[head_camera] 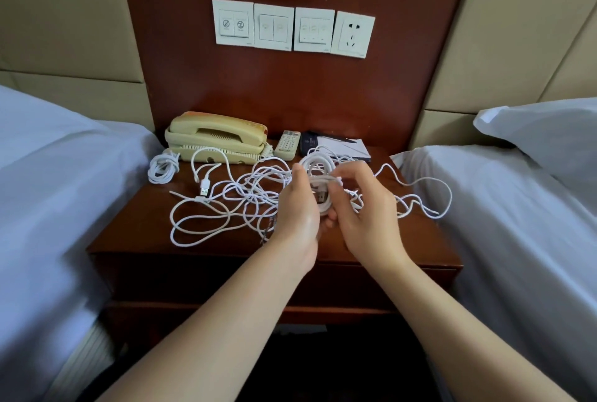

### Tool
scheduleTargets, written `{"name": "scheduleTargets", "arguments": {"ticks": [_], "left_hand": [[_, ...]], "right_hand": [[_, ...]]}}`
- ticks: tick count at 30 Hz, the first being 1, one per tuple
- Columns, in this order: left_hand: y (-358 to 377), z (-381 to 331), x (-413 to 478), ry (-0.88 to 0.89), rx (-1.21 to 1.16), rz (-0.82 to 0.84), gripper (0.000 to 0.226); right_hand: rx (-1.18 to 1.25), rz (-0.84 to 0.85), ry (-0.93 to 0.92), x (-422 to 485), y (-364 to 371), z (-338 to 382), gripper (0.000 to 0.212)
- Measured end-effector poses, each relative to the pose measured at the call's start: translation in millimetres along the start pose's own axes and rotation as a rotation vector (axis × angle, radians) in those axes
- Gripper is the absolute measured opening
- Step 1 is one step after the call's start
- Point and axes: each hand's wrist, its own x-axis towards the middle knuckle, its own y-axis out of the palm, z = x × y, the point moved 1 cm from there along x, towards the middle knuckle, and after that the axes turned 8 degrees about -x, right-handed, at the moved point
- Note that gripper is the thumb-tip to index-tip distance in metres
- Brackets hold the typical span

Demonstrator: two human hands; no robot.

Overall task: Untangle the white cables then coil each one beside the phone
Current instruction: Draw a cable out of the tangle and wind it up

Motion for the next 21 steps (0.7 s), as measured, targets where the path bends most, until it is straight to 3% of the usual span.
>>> {"name": "scheduleTargets", "arguments": {"ticks": [10,15,21], "left_hand": [[4,1,4,0.093,0.158,0.019,0.050],[5,3,3,0.120,0.182,0.040,0.046],[0,6,2,0.162,0.234,0.017,0.048]], "right_hand": [[0.064,0.151,0.066,10,-12,-9,0.027],[0.034,0.202,0.008,13,-15,-13,0.010],[0.215,0.369,0.071,9,-19,-10,0.012]]}}
